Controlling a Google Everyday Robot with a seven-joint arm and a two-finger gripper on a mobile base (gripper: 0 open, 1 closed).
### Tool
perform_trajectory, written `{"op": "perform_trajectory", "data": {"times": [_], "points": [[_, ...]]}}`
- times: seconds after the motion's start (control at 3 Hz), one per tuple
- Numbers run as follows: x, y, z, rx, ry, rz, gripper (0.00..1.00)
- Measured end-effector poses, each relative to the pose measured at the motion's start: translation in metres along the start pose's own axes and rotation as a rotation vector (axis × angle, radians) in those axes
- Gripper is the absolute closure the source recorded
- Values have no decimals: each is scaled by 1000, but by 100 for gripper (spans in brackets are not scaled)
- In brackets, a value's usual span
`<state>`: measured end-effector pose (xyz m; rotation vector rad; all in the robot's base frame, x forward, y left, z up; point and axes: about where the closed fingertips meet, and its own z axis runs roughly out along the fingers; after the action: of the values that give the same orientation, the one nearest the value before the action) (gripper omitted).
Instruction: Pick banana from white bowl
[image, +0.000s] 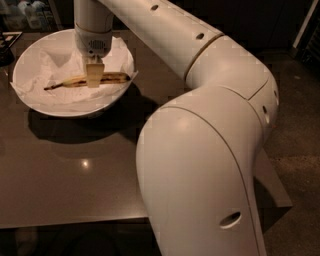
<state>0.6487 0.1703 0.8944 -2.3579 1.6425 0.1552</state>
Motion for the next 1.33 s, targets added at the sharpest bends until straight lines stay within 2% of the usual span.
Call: {"op": "perform_trajectory", "data": {"times": [0.33, 0.67, 1.0, 1.33], "points": [[2, 13, -24, 49, -36, -26, 100], [8, 42, -54, 108, -90, -59, 100], [16, 77, -80, 163, -135, -77, 100], [27, 133, -115, 216, -119, -57, 100]]}}
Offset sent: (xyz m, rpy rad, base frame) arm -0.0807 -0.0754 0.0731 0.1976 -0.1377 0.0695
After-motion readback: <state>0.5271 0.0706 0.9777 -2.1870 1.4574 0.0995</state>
